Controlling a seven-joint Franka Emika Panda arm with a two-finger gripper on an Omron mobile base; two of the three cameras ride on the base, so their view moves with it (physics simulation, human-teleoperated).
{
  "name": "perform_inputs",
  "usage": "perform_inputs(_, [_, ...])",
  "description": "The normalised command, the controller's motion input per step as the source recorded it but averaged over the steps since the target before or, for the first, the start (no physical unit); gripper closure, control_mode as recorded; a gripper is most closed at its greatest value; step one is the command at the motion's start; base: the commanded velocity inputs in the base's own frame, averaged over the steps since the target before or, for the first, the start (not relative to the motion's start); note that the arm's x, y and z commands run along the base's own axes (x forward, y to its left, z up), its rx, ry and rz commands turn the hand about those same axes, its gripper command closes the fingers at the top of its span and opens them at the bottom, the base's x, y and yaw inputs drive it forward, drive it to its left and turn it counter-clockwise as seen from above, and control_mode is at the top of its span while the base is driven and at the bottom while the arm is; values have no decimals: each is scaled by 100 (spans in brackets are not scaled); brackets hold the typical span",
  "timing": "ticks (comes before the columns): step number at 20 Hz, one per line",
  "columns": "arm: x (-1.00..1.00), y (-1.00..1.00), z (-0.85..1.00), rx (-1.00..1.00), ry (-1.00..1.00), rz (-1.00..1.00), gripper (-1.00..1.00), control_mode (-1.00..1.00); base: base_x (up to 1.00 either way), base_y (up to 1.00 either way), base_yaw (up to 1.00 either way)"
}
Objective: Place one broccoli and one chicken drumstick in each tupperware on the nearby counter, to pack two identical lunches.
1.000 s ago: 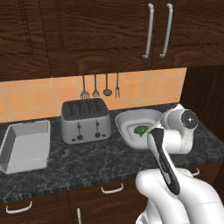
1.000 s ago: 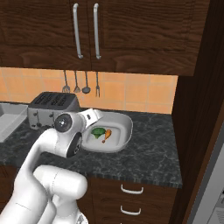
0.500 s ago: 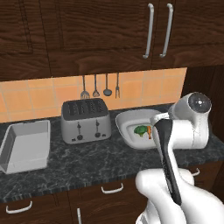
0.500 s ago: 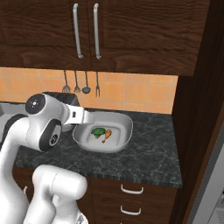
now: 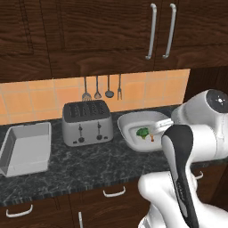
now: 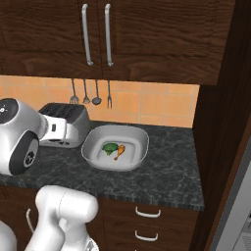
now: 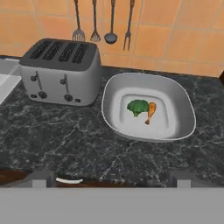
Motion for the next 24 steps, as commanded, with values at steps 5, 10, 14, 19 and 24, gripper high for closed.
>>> perform_inputs(5, [0,0,0,0,0,0,-100,100,-98,-46,3])
perform_inputs(10, [0,0,0,0,0,0,-100,100,-39,-100,-25])
perform_inputs(14, [0,0,0,0,0,0,-100,100,-1,-100,-24])
perform_inputs(19, [0,0,0,0,0,0,-100,100,0,-100,-25])
perform_inputs(24, [0,0,0,0,0,0,-100,100,9,-88,-14])
